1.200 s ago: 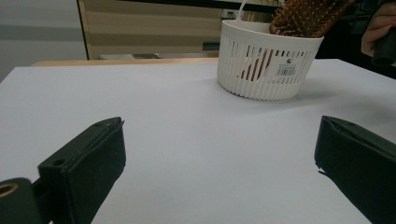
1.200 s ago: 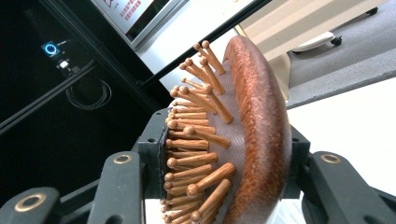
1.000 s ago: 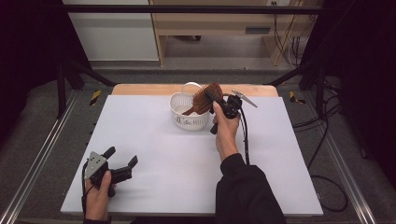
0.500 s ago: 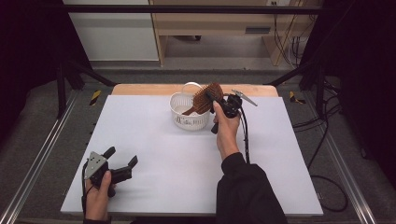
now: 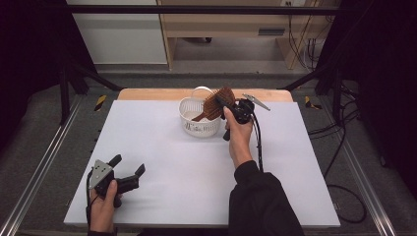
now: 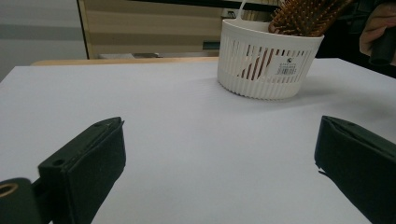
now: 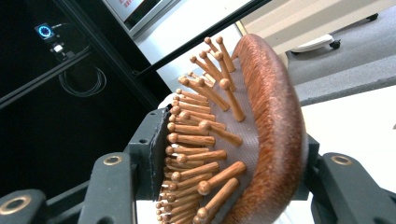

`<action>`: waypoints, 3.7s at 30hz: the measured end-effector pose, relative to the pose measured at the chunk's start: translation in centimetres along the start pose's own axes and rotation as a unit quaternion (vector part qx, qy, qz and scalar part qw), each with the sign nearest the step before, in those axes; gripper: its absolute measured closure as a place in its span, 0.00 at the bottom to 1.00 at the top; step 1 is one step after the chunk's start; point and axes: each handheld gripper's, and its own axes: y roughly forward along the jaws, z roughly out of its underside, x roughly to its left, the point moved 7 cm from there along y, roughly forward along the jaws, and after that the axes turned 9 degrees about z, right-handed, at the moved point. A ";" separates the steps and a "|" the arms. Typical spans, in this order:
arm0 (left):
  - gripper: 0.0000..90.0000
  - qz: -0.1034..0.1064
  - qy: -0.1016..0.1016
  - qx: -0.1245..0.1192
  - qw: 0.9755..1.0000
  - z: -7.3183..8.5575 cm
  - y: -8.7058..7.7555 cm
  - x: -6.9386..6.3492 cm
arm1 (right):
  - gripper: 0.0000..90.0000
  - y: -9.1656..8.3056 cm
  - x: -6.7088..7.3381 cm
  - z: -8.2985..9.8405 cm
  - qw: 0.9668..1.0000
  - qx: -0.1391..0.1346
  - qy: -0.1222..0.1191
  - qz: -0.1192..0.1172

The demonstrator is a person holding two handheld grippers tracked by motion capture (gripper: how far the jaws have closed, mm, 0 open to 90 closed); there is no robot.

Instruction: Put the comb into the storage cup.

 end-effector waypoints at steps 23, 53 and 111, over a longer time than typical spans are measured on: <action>0.02 0.002 0.001 0.001 1.000 0.0 0.1 -0.1 | 0.31 -0.3 -1.0 -0.5 0.995 -0.018 -0.085 0.040; 0.02 0.001 0.001 0.001 1.000 0.0 0.1 -0.1 | 0.11 -1.6 -0.6 -1.4 0.982 -0.030 -0.162 0.089; 0.02 -0.007 0.006 -0.001 1.000 -0.1 0.0 0.3 | 0.07 -6.5 0.8 -4.2 0.977 -0.036 -0.206 0.051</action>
